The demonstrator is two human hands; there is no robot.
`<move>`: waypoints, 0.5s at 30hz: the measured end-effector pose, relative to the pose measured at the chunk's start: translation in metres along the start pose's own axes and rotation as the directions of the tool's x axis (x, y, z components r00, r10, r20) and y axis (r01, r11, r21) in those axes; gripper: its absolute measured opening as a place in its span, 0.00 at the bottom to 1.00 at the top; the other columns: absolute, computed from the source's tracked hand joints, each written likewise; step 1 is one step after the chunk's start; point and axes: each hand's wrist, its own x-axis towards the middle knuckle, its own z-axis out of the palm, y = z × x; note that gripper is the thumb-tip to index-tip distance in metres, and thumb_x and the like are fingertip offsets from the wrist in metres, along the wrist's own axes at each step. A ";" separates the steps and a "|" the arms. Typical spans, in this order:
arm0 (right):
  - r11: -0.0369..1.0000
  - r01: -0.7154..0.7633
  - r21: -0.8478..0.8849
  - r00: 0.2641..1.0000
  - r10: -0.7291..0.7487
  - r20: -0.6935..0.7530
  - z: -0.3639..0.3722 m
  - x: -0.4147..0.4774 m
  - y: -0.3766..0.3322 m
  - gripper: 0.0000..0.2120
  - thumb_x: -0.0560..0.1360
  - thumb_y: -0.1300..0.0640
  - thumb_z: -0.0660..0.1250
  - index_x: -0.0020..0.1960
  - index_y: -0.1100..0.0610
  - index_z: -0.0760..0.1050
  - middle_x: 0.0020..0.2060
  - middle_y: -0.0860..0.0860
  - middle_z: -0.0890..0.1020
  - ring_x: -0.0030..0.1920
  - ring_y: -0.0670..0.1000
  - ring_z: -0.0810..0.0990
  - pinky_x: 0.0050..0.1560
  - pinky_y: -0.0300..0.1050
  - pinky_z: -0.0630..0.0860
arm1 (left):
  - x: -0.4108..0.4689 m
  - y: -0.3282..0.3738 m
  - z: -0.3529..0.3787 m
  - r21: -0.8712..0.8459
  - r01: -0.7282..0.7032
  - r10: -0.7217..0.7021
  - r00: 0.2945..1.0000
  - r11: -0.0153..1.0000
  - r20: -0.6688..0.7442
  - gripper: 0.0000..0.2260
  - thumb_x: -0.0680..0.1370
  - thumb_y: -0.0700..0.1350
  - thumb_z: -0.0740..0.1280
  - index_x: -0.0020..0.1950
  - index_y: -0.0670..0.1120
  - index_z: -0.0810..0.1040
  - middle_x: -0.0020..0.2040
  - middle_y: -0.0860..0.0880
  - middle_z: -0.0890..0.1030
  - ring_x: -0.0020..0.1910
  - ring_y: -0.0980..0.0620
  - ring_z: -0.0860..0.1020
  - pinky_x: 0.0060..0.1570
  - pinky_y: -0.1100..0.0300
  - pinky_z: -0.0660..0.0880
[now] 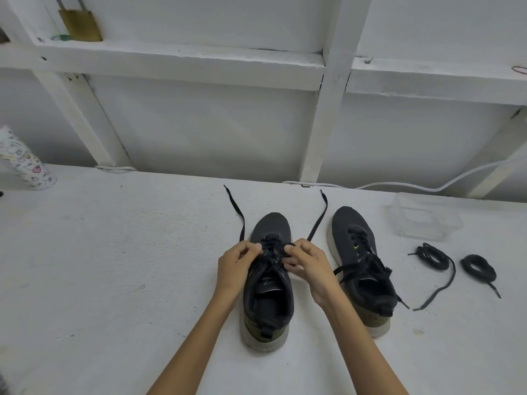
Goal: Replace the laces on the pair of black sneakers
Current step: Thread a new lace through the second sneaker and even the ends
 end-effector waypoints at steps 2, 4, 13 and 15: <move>0.999 0.040 -0.018 0.998 -0.040 -0.043 0.003 -0.003 0.000 0.08 0.77 0.60 0.70 0.44 0.61 0.72 0.40 0.57 0.77 0.41 0.54 0.79 0.46 0.42 0.82 | -0.002 0.001 -0.003 0.028 -0.029 0.030 0.999 0.999 -0.028 0.04 0.78 0.45 0.69 0.44 0.47 0.80 0.42 0.51 0.83 0.44 0.53 0.80 0.45 0.64 0.75; 0.990 0.103 -0.099 0.991 -0.111 -0.079 0.003 -0.007 -0.004 0.12 0.75 0.59 0.73 0.51 0.61 0.71 0.49 0.56 0.76 0.40 0.54 0.81 0.44 0.44 0.83 | -0.005 0.002 -0.009 0.057 -0.082 0.084 0.996 0.995 -0.039 0.03 0.77 0.42 0.70 0.46 0.47 0.76 0.46 0.51 0.80 0.45 0.53 0.80 0.44 0.66 0.73; 0.804 0.265 -0.532 0.957 -0.285 0.047 0.005 -0.011 -0.007 0.04 0.71 0.52 0.76 0.43 0.52 0.84 0.52 0.46 0.77 0.46 0.46 0.82 0.48 0.42 0.82 | -0.007 0.012 -0.017 0.294 -0.257 0.222 0.964 0.921 0.148 0.05 0.74 0.43 0.74 0.48 0.50 0.85 0.53 0.56 0.76 0.48 0.60 0.79 0.49 0.74 0.72; 0.768 0.272 -0.580 0.954 -0.293 0.060 0.007 -0.011 -0.009 0.03 0.72 0.53 0.75 0.42 0.51 0.83 0.51 0.46 0.77 0.46 0.46 0.81 0.48 0.44 0.82 | -0.006 0.012 -0.018 0.322 -0.252 0.211 0.965 0.913 0.156 0.04 0.74 0.44 0.74 0.48 0.50 0.85 0.52 0.57 0.77 0.48 0.61 0.79 0.49 0.73 0.72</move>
